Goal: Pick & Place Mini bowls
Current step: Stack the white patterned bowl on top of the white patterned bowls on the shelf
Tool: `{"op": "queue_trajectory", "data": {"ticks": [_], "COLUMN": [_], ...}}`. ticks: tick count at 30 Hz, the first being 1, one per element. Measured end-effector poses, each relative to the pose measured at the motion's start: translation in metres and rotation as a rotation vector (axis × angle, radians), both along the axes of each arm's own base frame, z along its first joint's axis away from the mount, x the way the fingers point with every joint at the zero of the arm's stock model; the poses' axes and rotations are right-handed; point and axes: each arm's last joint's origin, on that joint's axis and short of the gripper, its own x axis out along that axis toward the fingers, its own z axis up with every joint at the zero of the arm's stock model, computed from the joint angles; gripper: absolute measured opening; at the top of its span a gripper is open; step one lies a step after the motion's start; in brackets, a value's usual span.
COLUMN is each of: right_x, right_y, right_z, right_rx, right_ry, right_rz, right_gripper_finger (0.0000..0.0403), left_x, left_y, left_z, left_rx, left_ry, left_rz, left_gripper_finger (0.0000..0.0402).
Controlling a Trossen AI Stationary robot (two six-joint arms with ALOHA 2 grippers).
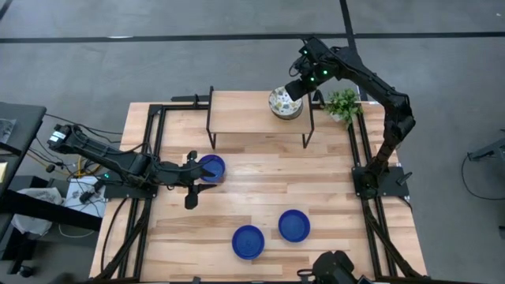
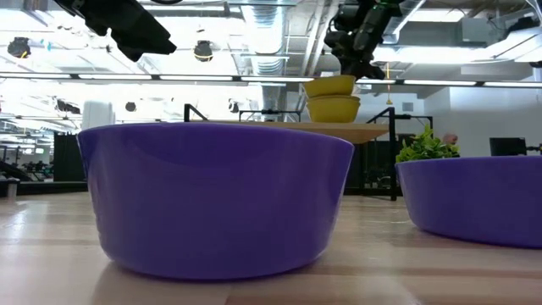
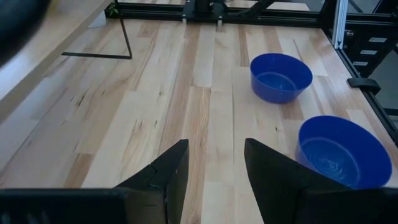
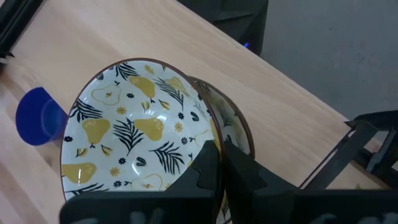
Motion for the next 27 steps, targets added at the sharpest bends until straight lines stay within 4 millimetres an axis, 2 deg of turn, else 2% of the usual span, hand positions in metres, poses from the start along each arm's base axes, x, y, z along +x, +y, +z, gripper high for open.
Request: {"op": "queue_trajectory", "data": {"ticks": [14, 27], "right_x": [-0.0024, -0.0023], "right_y": [-0.0005, -0.0007], "right_z": [-0.0009, -0.0006], "right_rx": [-0.005, -0.025], "right_ry": [0.028, 0.045], "right_rz": [-0.013, -0.027], "right_gripper_finger": [0.0005, 0.0065], "left_x": [0.0001, 0.0001], "left_y": [0.0000, 0.0000], "left_z": [-0.0001, -0.0001], "left_rx": [0.000, 0.000], "left_ry": [0.000, 0.001], "left_rz": [0.000, 0.000], "left_gripper_finger": [0.0154, 0.0154]}}
